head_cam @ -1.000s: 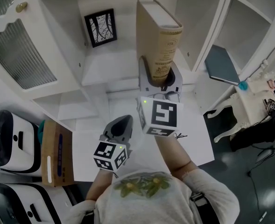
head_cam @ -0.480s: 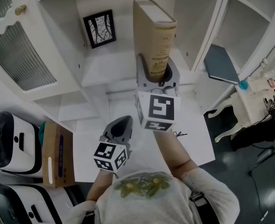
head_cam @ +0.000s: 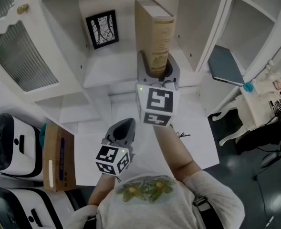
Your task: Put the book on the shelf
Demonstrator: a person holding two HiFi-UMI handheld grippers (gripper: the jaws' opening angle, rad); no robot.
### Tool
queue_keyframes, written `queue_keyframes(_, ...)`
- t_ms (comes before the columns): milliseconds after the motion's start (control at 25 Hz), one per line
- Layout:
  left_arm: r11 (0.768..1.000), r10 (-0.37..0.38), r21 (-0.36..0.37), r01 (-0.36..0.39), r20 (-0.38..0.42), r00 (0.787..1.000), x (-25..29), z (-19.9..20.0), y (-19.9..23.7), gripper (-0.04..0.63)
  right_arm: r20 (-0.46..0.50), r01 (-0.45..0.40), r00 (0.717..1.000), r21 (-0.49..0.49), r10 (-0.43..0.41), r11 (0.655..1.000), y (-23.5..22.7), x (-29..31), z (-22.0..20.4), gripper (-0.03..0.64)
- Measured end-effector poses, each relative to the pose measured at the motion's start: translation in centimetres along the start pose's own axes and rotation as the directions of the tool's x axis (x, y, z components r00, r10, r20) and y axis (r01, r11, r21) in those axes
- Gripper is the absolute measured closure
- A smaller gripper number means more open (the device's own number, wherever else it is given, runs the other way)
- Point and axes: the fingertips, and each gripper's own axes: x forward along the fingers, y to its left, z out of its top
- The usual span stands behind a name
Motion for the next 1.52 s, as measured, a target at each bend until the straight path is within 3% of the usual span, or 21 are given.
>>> queue_keyframes(1160,1.000,-0.007,0.004,0.007,-0.002,1.000,0.2,0.0,-0.2,0.568,-0.088,0.029,0.996,-0.060,-0.034,0.998,0.1,3.5,-1.5,0.385)
queue_keyframes(1520,1.000,-0.007,0.020,0.007,0.004,1.000,-0.3,0.5,-0.5,0.568,-0.117,0.000,0.993,-0.060,-0.007,0.998,0.2,3.4,-1.7,0.374)
